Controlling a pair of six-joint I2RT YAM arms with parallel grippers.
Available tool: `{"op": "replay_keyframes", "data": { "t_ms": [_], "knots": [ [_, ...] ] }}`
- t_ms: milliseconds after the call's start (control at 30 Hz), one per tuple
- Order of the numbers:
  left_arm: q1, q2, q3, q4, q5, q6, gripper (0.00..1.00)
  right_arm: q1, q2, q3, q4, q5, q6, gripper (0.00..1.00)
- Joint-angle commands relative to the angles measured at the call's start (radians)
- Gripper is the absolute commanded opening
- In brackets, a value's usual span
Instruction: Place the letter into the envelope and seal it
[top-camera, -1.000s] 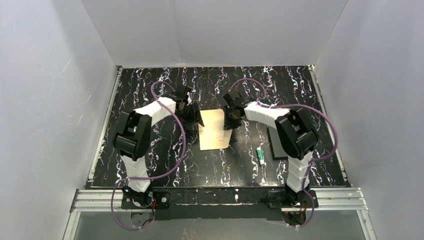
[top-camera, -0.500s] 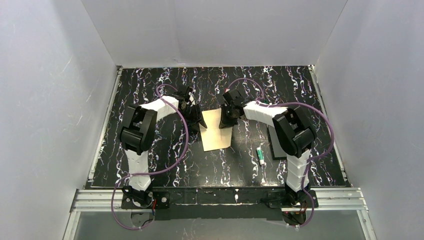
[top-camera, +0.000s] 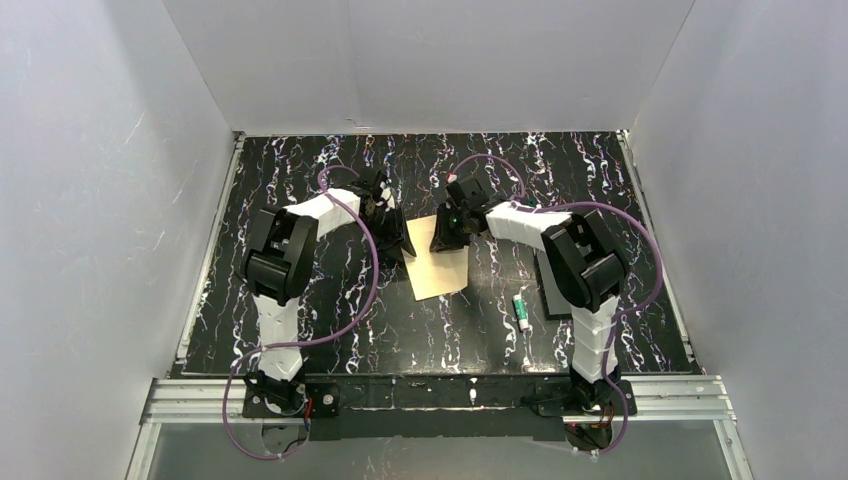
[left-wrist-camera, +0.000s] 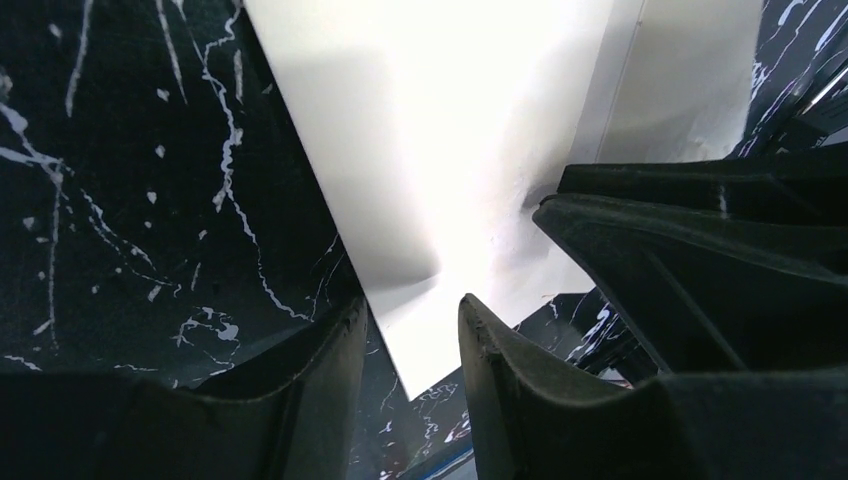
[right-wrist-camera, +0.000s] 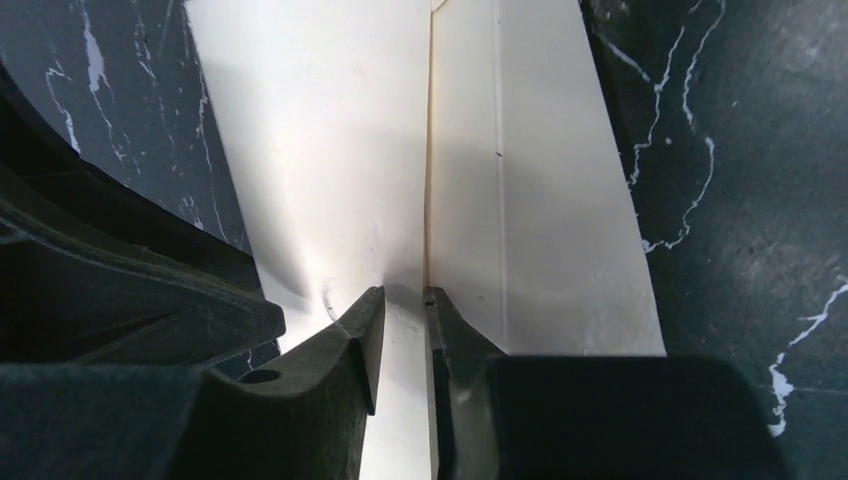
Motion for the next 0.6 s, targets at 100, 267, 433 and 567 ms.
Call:
{"op": "replay_keyframes", "data": {
  "t_ms": [100,267,433,567],
  "knots": [
    [-0.005,0.037,0.009,-0.036,-0.071,0.082,0.37,-0.037,-0.059,-0.061,0.143,0.0,0.037,0.47],
    [0.007,0.006,0.022,-0.024,-0.058,0.078,0.38,-0.065,-0.147,-0.064,0.111,0.032,0.025,0.52],
    [0.037,-0.148,0.03,-0.009,-0.055,0.075,0.49,-0.076,-0.317,-0.045,-0.091,0.105,-0.092,0.58],
    [0.063,-0.34,-0.03,-0.025,-0.169,0.121,0.7,-0.08,-0.451,-0.127,-0.385,0.322,-0.109,0.71]
  ]
}}
